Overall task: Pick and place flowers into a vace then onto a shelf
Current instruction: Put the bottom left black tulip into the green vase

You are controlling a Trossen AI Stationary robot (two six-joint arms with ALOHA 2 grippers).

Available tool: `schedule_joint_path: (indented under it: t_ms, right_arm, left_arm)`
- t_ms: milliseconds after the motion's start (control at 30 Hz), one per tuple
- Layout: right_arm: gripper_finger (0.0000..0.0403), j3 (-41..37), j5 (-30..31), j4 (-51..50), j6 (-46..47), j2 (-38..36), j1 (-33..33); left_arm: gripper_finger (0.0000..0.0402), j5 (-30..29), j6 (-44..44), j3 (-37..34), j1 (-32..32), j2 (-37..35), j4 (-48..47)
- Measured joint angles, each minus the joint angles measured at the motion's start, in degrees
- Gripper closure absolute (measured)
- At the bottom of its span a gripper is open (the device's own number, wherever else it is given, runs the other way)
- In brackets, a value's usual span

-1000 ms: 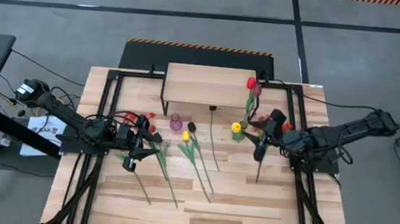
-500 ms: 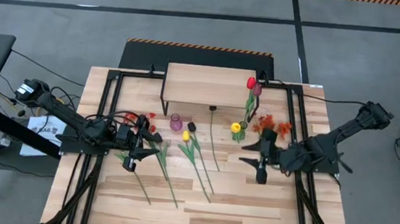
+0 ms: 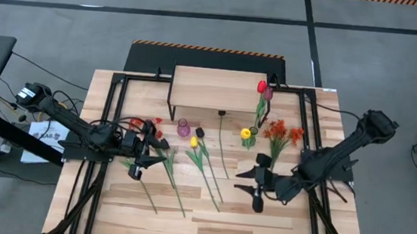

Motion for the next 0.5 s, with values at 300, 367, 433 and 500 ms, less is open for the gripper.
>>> schedule_joint_path:
  t_ms: [300, 367, 433, 500]
  right_arm:
    - [0.0262, -0.04, 0.01, 2.78, 1.28, 5.78, -0.03]
    - [0.0262, -0.04, -0.01, 3.05, 1.38, 6.46, -0.02]
    - [0.0261, -0.04, -0.05, 3.30, 1.40, 7.03, -0.02]
    - [0.0260, -0.04, -0.07, 3.04, 1.38, 7.08, -0.02]
  left_arm:
    - [0.0241, 3.07, 4.08, 3.12, 0.00, 0.00, -16.63]
    - [0.0242, 3.06, 2.92, 5.27, 0.00, 0.00, -25.65]
    - [0.0244, 2.74, 0.40, 7.05, 0.00, 0.10, -35.75]
    - [0.0244, 1.40, -1.66, 8.65, 0.00, 0.56, -45.02]
